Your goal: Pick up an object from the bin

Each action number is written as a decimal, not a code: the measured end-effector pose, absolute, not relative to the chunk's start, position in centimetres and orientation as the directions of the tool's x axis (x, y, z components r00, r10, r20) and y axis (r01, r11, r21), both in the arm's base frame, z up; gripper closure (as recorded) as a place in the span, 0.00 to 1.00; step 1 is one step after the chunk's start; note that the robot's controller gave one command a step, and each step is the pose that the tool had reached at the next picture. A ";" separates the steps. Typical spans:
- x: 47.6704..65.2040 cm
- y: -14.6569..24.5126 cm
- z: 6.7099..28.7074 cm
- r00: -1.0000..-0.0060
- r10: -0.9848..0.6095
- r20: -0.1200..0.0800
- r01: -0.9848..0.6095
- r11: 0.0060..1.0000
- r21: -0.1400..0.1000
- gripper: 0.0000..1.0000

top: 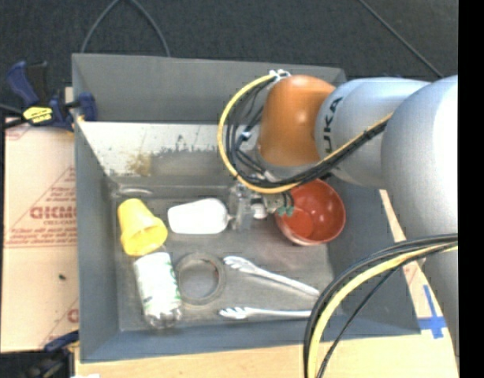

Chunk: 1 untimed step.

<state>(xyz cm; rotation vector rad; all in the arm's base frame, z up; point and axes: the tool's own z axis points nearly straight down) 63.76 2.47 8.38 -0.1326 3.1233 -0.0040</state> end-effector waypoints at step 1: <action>63.7 2.4 12.1 -0.996 -0.084 -0.014 -0.084 0.996 -0.004 1.00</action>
Offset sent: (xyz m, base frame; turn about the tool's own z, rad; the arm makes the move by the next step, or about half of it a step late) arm -0.0007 -0.0001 0.0293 0.0003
